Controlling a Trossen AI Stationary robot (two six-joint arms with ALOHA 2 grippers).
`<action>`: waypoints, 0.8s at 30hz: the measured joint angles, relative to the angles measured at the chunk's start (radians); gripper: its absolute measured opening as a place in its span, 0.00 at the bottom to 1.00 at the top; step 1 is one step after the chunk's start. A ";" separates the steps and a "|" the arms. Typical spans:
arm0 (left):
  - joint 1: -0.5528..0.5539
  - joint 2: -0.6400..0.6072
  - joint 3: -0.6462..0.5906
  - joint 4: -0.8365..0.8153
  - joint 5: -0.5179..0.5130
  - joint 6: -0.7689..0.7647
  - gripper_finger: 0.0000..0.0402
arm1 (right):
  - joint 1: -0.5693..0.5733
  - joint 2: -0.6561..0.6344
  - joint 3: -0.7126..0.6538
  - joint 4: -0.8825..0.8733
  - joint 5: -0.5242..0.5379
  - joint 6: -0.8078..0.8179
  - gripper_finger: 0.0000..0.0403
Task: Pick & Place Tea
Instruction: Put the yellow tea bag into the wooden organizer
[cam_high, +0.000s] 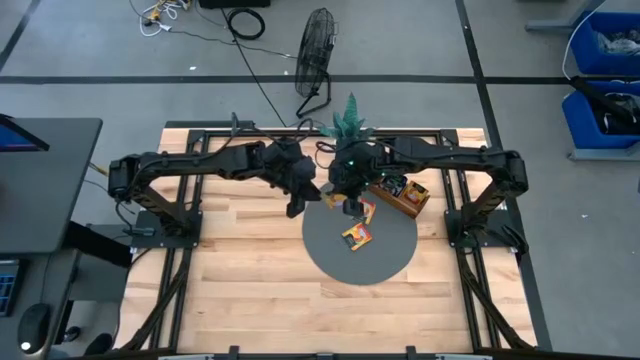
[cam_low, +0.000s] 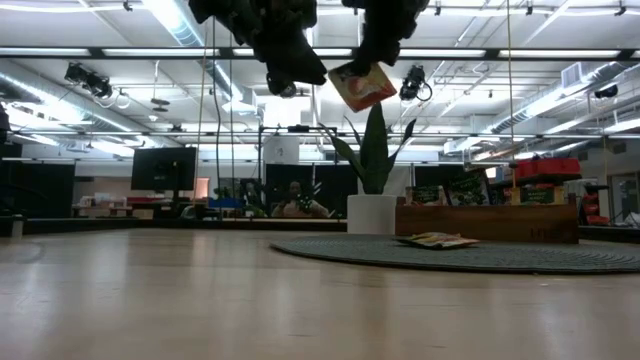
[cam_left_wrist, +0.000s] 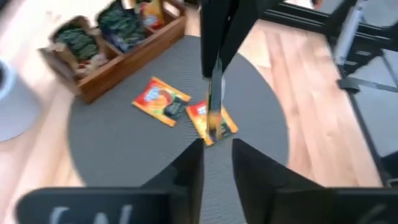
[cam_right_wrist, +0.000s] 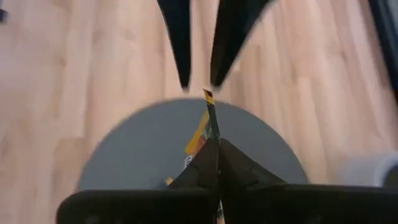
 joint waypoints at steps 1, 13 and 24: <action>0.003 -0.005 0.000 -0.003 -0.016 -0.001 0.24 | -0.002 -0.005 0.000 -0.018 0.018 0.001 0.00; 0.048 -0.100 0.000 -0.036 -0.155 -0.038 0.37 | -0.060 -0.352 -0.313 -0.038 0.241 0.168 0.00; 0.059 -0.110 -0.001 -0.031 -0.162 -0.044 0.37 | -0.060 -0.819 -0.784 0.047 0.466 0.503 0.00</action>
